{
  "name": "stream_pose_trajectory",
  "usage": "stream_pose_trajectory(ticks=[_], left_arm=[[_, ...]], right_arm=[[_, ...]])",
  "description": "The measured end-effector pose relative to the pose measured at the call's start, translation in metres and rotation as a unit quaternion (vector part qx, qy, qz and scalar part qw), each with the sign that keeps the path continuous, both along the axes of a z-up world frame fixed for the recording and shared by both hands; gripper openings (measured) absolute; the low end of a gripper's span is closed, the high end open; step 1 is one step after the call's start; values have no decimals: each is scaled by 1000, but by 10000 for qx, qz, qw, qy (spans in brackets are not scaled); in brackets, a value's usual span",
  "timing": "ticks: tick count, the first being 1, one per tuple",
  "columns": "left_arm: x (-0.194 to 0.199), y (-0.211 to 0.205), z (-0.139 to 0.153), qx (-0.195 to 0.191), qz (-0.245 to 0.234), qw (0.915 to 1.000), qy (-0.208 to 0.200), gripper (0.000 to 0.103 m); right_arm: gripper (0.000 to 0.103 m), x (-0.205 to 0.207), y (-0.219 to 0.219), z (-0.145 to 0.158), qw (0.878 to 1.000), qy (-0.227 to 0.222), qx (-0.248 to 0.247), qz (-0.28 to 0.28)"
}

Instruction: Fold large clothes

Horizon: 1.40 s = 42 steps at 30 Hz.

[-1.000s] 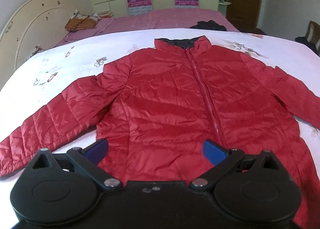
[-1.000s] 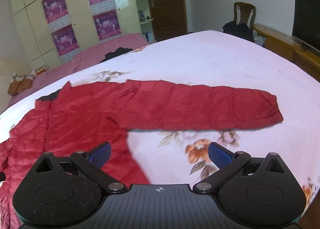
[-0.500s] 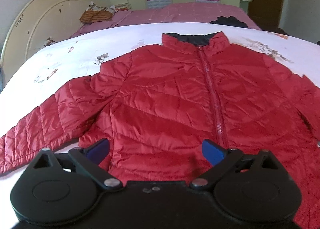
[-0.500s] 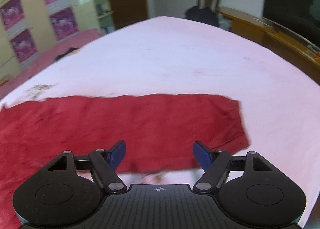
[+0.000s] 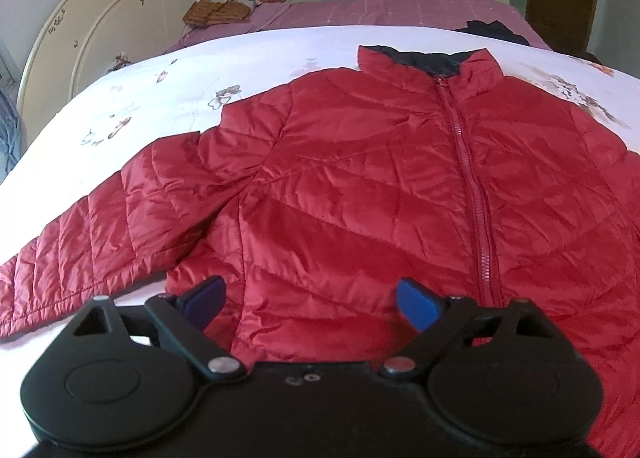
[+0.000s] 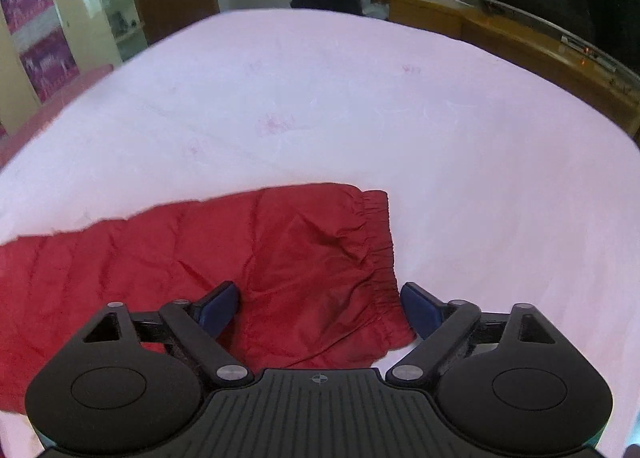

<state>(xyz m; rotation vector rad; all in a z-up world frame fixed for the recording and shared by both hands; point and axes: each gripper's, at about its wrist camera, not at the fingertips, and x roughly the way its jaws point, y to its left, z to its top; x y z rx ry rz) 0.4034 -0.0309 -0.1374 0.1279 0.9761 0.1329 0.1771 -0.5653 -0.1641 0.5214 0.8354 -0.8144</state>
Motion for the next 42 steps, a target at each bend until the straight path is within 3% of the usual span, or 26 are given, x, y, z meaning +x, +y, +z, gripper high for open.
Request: stream_pose_trajectory(ticks=[2, 4, 8, 12, 20, 26, 29, 35, 37, 39, 41, 42], left_arm=[[1, 2, 1, -91, -14, 10000, 1, 90], [1, 2, 2, -198, -31, 9998, 7, 88], [0, 6, 8, -305, -59, 9995, -58, 87], [-1, 20, 17, -589, -116, 9981, -156, 86], [-1, 63, 30, -767, -76, 9964, -351, 86], [-2, 104, 35, -772, 26, 9959, -466, 86], [-2, 123, 37, -780, 79, 9957, -489, 86], [0, 147, 38, -891, 134, 9946, -523, 86], [2, 148, 36, -958, 89, 9941, -496, 86], [3, 147, 35, -1075, 11, 9931, -459, 87], [4, 144, 34, -1213, -78, 9917, -431, 91], [5, 142, 33, -1279, -117, 9908, -423, 93]], right_arm=[[29, -1, 1, 4, 9998, -168, 98, 105], [17, 1, 5, 8, 9990, -332, 253, 141], [16, 6, 25, 32, 9969, -686, 59, 390], [16, 30, 61, 63, 9889, -1058, -46, 1039], [16, 108, 203, 94, 9480, -1574, 116, 2763], [16, 156, 322, 85, 9087, -1591, 476, 3829], [16, 174, 375, 67, 8910, -1486, 943, 4184], [16, 199, 435, 30, 8604, -1042, 1675, 4700], [17, 201, 447, 23, 8551, -893, 1746, 4799], [29, 203, 449, 19, 8526, -815, 1800, 4838], [87, 202, 444, 22, 8527, -915, 1854, 4797], [90, 198, 444, 26, 8532, -1029, 1790, 4790]])
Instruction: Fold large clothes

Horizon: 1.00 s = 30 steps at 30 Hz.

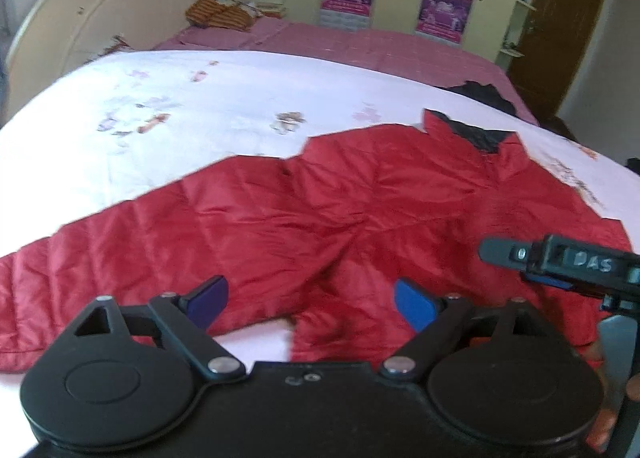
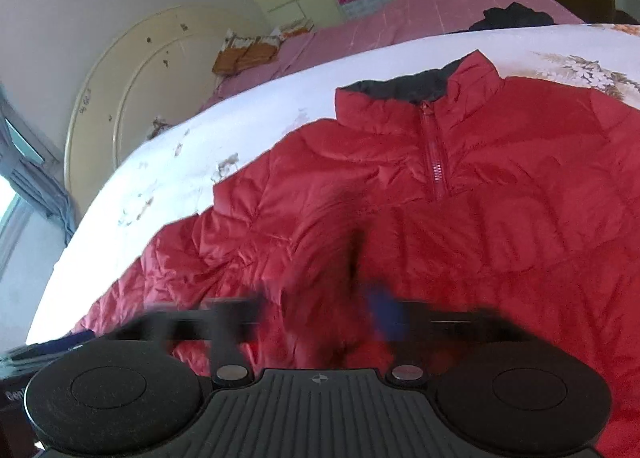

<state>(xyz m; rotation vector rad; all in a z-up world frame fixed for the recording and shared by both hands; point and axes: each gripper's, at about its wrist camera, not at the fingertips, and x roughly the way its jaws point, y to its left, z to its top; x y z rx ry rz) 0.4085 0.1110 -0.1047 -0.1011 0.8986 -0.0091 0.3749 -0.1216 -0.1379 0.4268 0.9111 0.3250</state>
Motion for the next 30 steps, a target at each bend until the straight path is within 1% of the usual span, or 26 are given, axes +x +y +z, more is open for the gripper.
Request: stream_pose_trajectory(ticks=[3, 5, 8, 9, 10, 12, 13, 14, 15, 16, 19, 20, 23, 25, 26, 28, 30], left_arm=[[4, -13, -3, -164, -171, 9997, 36, 94], [8, -26, -8, -352, -431, 9984, 82, 98], [16, -45, -20, -521, -679, 9958, 322, 96], [19, -50, -25, -602, -734, 9947, 383, 92], [22, -54, -30, -664, -749, 9941, 429, 85], [27, -58, -39, -792, -731, 9933, 421, 50], [29, -58, -42, -866, -664, 9933, 392, 45], [31, -57, -45, -956, -576, 9930, 384, 35], [32, -56, -46, -1037, -527, 9926, 353, 20], [33, -55, -46, -1092, -509, 9923, 299, 16], [35, -56, -39, -1130, -507, 9923, 32, 10], [34, -56, -33, -1180, -572, 9912, -160, 9], [35, -57, -8, -1104, -605, 9896, -700, 9], [38, -50, 8, -962, -481, 9881, -1101, 9], [40, -44, 12, -833, -391, 9881, -1234, 9], [47, -33, 7, -692, -199, 9903, -1192, 9], [52, -24, -9, -643, -45, 9936, -930, 9]], right_arm=[[90, 5, -8, 11, 9997, -185, -91, -119], [90, 3, -21, 17, 9991, -237, -170, -294], [90, -8, -44, 26, 9972, -326, -430, -511], [90, -12, -51, 27, 9967, -329, -489, -566], [90, -17, -57, 27, 9958, -335, -554, -643], [90, -27, -71, 27, 9939, -345, -673, -797], [90, -32, -78, 26, 9930, -351, -724, -867], [90, -35, -83, 26, 9919, -358, -783, -933], [90, -39, -89, 25, 9904, -373, -868, -1007], [90, -42, -93, 24, 9891, -398, -944, -1061], [90, -46, -106, 21, 9845, -466, -1142, -1245], [89, -46, -111, 20, 9828, -485, -1197, -1318], [89, -44, -123, 18, 9781, -543, -1293, -1537], [89, -40, -131, 19, 9744, -585, -1390, -1669], [89, -37, -134, 18, 9734, -592, -1415, -1705], [89, -31, -139, 17, 9714, -583, -1465, -1774], [89, -24, -142, 12, 9700, -534, -1572, -1773]])
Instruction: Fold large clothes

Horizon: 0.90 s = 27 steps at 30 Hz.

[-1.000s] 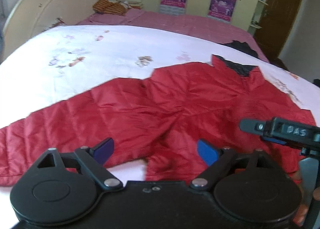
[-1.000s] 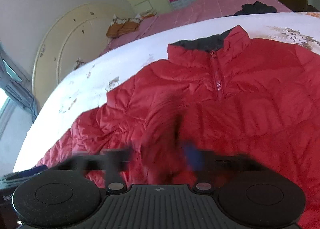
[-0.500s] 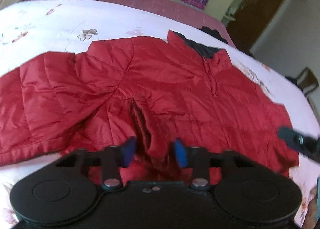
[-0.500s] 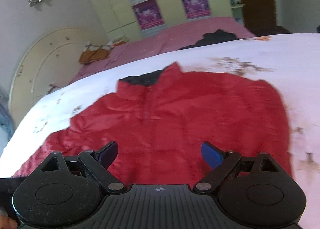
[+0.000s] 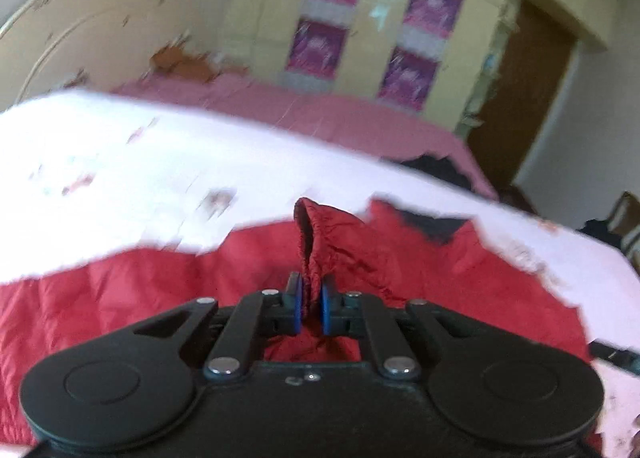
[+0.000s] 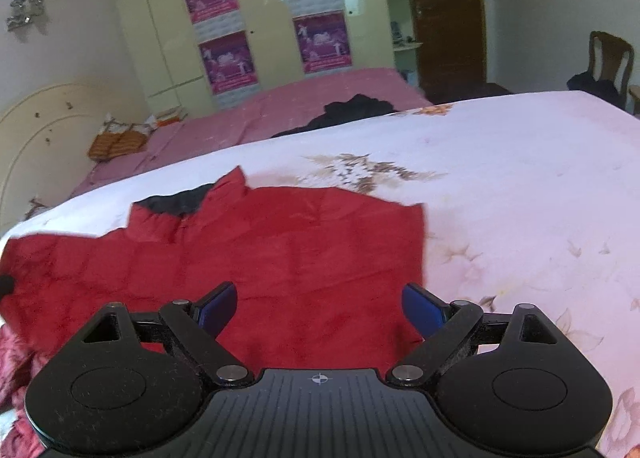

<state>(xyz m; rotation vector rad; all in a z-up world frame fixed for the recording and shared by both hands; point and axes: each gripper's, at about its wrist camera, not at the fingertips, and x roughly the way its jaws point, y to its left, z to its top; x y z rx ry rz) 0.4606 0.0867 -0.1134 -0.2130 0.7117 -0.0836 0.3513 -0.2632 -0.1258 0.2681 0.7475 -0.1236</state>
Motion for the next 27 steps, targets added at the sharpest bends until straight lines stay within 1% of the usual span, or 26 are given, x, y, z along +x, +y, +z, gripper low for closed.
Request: stream_pose_trajectory(ticks=[2, 3, 4, 6, 7, 8, 9, 10, 12, 13, 15, 16, 19, 20, 22, 24, 25, 26, 27], left_arm=[[0, 3, -20, 51, 55, 9995, 294, 9], [-3, 5, -27, 34, 83, 9992, 396, 9], [-4, 7, -33, 18, 123, 9988, 480, 9], [-7, 10, -42, 74, 169, 9982, 566, 9], [-7, 10, -44, 112, 174, 9980, 591, 9], [-6, 10, -45, 145, 179, 9979, 601, 9], [-5, 12, -45, 153, 187, 9979, 593, 9], [-4, 11, -44, 171, 186, 9980, 578, 9], [-4, 7, -47, 263, 149, 9979, 567, 9], [-6, 6, -49, 295, 130, 9978, 585, 9], [-7, 5, -54, 353, 108, 9975, 595, 9], [-7, 4, -53, 364, 105, 9975, 600, 9], [-5, 3, -58, 435, 73, 9972, 604, 9], [-5, 3, -59, 468, 63, 9971, 598, 9], [-4, 3, -60, 511, 53, 9968, 607, 10], [-3, 3, -56, 508, 68, 9965, 657, 11], [-4, 4, -52, 483, 93, 9966, 655, 13], [-6, 4, -48, 495, 140, 9967, 623, 19], [-8, 5, -43, 518, 184, 9970, 541, 19]], right_arm=[[88, 8, -2, -7, 9999, 87, -108, 9], [86, 12, -3, -10, 9998, 127, -154, -2], [79, 15, -5, -13, 9996, 176, -208, -40], [78, 21, -11, -19, 9993, 255, -255, -140], [75, 24, -13, -23, 9991, 291, -275, -148], [62, 27, -14, -26, 9988, 344, -320, -128], [56, 31, -15, -28, 9985, 399, -358, -96], [52, 35, -15, -31, 9980, 435, -438, -97], [52, 43, -19, -40, 9968, 583, -530, -138], [52, 48, -24, -46, 9966, 695, -405, -153], [53, 53, -36, -51, 9968, 750, -109, -266], [57, 55, -42, -52, 9965, 756, -38, -363], [58, 61, -50, -63, 9954, 907, 78, -299], [58, 61, -50, -65, 9961, 844, -6, -274], [58, 65, -45, -67, 9955, 875, -326, -162], [58, 66, -48, -62, 9951, 897, -295, -290], [58, 63, -50, -57, 9953, 834, -304, -390], [59, 60, -50, -51, 9960, 716, -344, -421], [59, 57, -47, -45, 9966, 607, -389, -403]])
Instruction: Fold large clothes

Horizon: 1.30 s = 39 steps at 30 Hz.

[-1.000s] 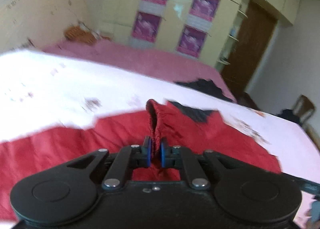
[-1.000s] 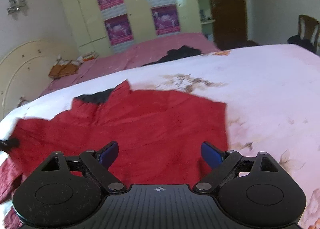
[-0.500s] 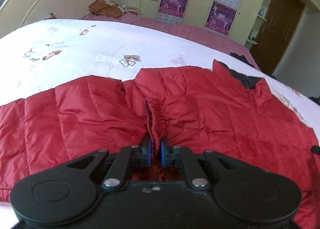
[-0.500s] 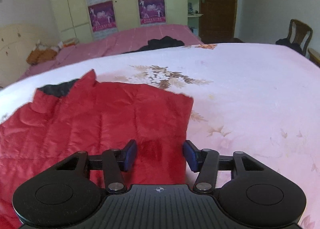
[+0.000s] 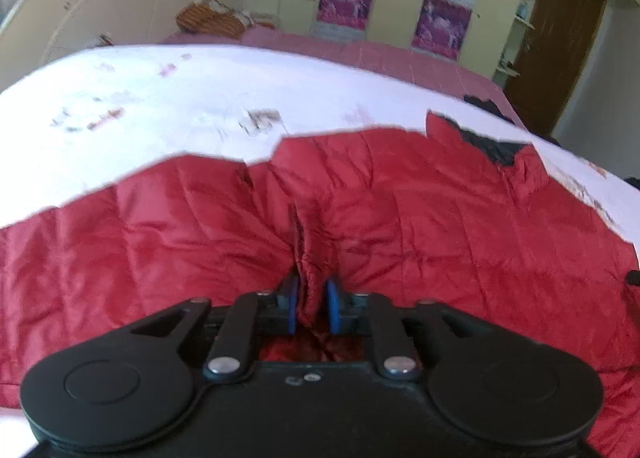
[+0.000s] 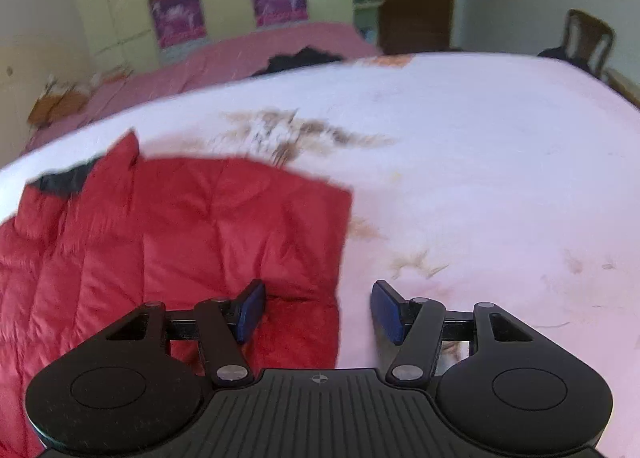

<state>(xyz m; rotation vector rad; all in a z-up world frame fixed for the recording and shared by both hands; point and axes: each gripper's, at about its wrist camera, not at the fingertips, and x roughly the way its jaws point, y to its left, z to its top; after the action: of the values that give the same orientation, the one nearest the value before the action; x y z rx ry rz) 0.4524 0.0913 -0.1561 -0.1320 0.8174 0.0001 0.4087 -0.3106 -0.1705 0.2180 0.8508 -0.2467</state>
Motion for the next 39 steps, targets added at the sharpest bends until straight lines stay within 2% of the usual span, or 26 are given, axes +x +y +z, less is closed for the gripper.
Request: stream_pose_trajectory(ticks=[3, 7, 10, 14, 17, 21, 26, 28, 33, 35, 37, 39], left_arm=[[-10, -1, 17, 83, 36, 9994, -339, 21], [-14, -14, 31, 179, -207, 9977, -620, 23], [-1, -26, 25, 223, -432, 9978, -460, 23], [25, -31, 2, 340, -297, 9989, -110, 23], [33, -29, -10, 337, -255, 9990, 108, 23], [34, -30, -13, 403, -277, 9987, 170, 23], [39, -30, -14, 408, -269, 9985, 256, 23], [40, -31, -14, 406, -257, 9985, 261, 23], [40, -31, -12, 462, -300, 9982, 253, 23], [40, -32, -12, 500, -334, 9979, 260, 23], [40, -33, -13, 564, -381, 9973, 277, 23], [41, -36, -14, 627, -423, 9967, 284, 23]], right_arm=[[59, -2, 16, 18, 9988, -334, -34, 369], [59, 9, 43, 20, 9963, -337, -61, 783], [59, 19, 64, 11, 9947, -241, -20, 996], [59, 33, 84, -1, 9926, -120, -168, 1198], [59, 43, 80, -11, 9936, -25, -318, 1083], [59, 49, 61, -25, 9947, 213, -433, 905], [59, 41, 56, -17, 9969, 242, -330, 669], [59, 29, 65, -9, 9962, 96, -220, 841], [59, 8, 93, -2, 9901, -76, -339, 1363], [59, 9, 96, -13, 9885, 129, -435, 1442], [59, 9, 90, -22, 9895, 235, -271, 1398], [59, 11, 90, -26, 9886, 266, -310, 1450]])
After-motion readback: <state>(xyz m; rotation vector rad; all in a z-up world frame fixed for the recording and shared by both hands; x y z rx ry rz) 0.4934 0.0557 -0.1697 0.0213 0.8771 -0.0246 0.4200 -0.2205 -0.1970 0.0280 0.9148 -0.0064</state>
